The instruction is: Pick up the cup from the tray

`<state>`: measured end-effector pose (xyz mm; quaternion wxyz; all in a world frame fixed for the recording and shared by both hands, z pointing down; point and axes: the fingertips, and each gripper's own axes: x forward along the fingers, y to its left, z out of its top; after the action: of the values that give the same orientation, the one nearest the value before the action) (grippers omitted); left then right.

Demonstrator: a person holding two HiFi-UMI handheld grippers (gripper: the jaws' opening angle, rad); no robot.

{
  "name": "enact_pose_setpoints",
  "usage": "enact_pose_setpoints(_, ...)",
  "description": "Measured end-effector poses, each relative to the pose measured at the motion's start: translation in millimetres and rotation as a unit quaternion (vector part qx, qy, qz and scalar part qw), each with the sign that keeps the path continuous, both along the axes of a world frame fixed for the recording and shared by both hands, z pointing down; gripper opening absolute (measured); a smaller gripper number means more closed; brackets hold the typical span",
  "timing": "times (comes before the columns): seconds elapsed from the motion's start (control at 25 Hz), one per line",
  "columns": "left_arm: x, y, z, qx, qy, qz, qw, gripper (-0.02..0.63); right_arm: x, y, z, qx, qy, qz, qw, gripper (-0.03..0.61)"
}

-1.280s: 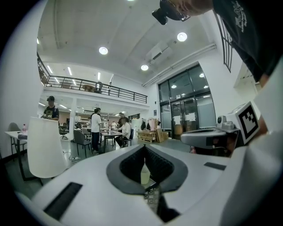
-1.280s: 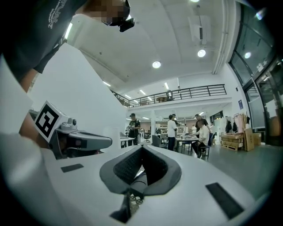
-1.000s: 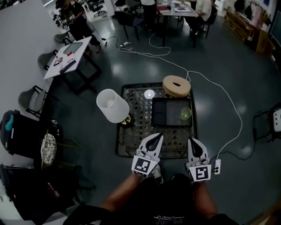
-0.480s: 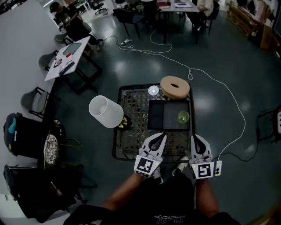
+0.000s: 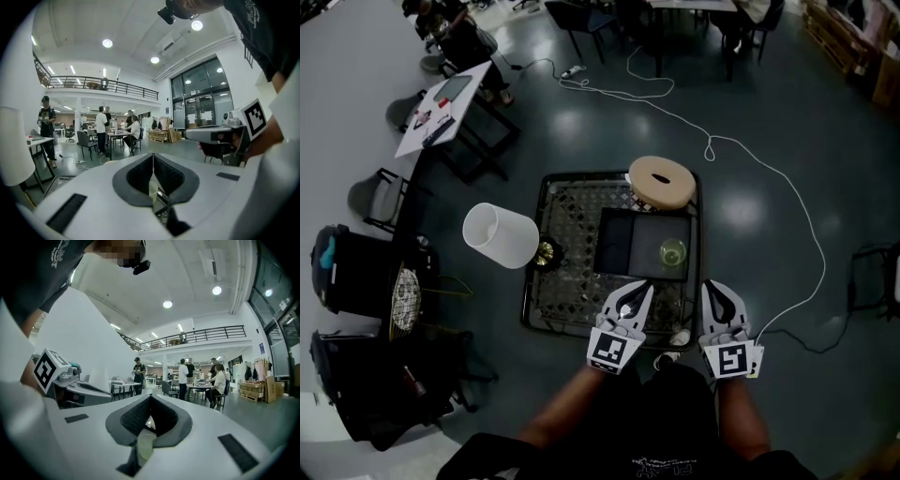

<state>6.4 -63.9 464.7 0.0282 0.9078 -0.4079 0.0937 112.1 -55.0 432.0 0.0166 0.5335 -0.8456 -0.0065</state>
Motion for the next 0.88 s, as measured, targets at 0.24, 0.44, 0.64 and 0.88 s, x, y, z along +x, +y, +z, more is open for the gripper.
enact_pose_setpoints(0.24,22.4,-5.4,27.9,-0.022,-0.018,-0.019,0.9994,0.011,9.9,-16.0,6.1,0.002,-0.005,-0.034,0.999,0.008)
enact_pose_setpoints(0.44,28.8,-16.6,46.8,-0.034,-0.03,-0.023,0.9987,0.011,14.3,-25.1,17.1,-0.014,-0.003,-0.044,0.999,0.008)
enact_pose_setpoints(0.64,29.7,-24.4,61.4,-0.044,-0.024,-0.038,0.998,0.011,18.0,-35.0,21.6,-0.019,-0.008,-0.039,0.999,0.008)
enact_pose_setpoints(0.88,36.5,-31.9,73.6,-0.044,0.003,-0.019,0.9989,0.025,11.1,-49.6,28.2,-0.021,-0.003,-0.038,0.999,0.008)
